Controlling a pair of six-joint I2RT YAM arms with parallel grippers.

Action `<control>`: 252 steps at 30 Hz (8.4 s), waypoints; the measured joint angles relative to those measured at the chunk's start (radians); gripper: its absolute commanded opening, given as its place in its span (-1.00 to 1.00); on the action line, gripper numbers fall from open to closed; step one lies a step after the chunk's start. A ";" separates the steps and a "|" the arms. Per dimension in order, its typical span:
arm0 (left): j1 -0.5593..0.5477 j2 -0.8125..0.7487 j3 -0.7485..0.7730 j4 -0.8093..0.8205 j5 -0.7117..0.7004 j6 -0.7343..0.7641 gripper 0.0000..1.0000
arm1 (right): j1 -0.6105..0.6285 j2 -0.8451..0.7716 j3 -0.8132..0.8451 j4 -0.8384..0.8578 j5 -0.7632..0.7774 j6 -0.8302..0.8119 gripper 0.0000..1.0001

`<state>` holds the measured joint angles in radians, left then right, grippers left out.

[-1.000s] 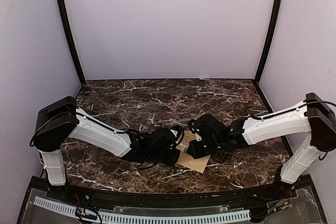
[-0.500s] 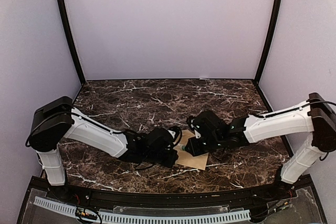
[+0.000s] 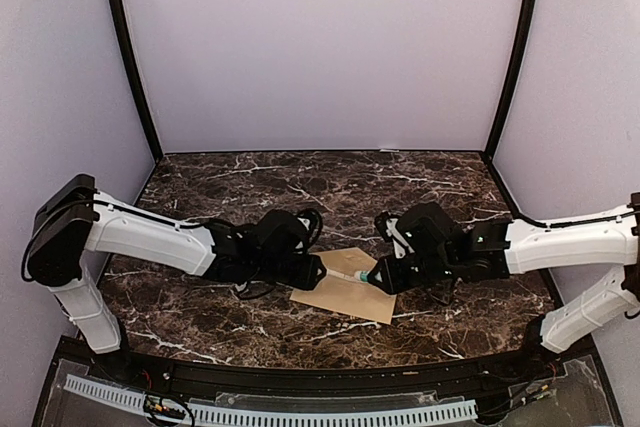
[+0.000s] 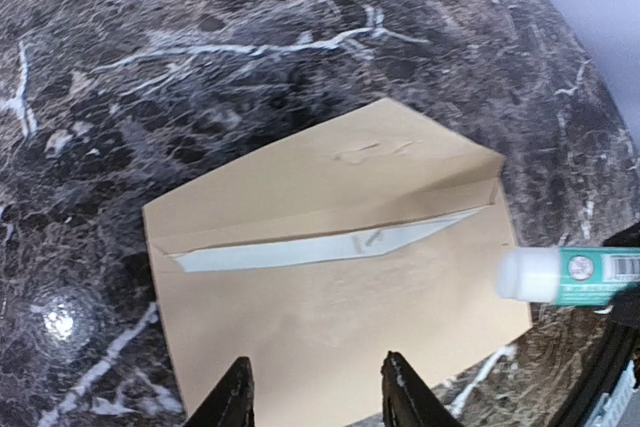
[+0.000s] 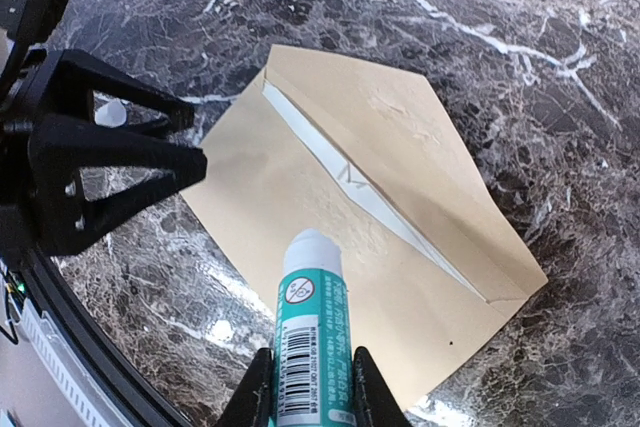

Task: Place the letter into the envelope and seal it
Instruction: Paint the envelope at the center of the board.

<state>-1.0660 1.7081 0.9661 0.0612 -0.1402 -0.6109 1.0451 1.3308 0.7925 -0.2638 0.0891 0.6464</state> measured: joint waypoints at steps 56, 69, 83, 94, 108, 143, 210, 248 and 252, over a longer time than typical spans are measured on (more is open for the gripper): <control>0.054 0.181 0.083 -0.093 -0.077 0.091 -0.22 | -0.068 0.317 0.091 0.118 -0.152 -0.130 -1.00; 0.055 0.185 0.083 -0.077 -0.058 0.092 -0.22 | -0.069 0.291 0.111 0.102 -0.166 -0.130 -1.00; 0.055 0.185 0.083 -0.077 -0.058 0.092 -0.23 | -0.071 0.103 0.005 0.047 -0.119 -0.109 -1.00; 0.055 0.185 0.083 -0.077 -0.058 0.092 -0.24 | -0.088 0.158 0.001 0.047 -0.114 -0.109 -1.00; 0.055 0.185 0.083 -0.076 -0.055 0.093 -0.26 | -0.092 0.199 -0.008 0.073 -0.124 -0.110 -1.00; 0.055 0.197 0.093 -0.058 -0.040 0.103 -0.29 | -0.096 0.304 0.113 0.089 -0.184 -0.159 -1.00; 0.056 0.198 0.094 -0.058 -0.037 0.103 -0.28 | -0.097 0.332 0.085 0.146 -0.226 -0.159 -1.00; -0.049 -0.341 -0.097 0.447 0.401 -0.277 0.91 | -0.039 -0.406 -0.280 0.665 -0.367 -0.043 -1.00; -0.054 -0.311 -0.084 0.484 0.421 -0.301 0.64 | -0.016 -0.402 -0.280 0.684 -0.385 -0.049 -1.00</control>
<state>-1.1198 1.3972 0.8822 0.5449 0.2810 -0.9119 1.0286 0.9291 0.5121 0.4202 -0.2962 0.5976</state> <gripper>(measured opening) 0.914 0.197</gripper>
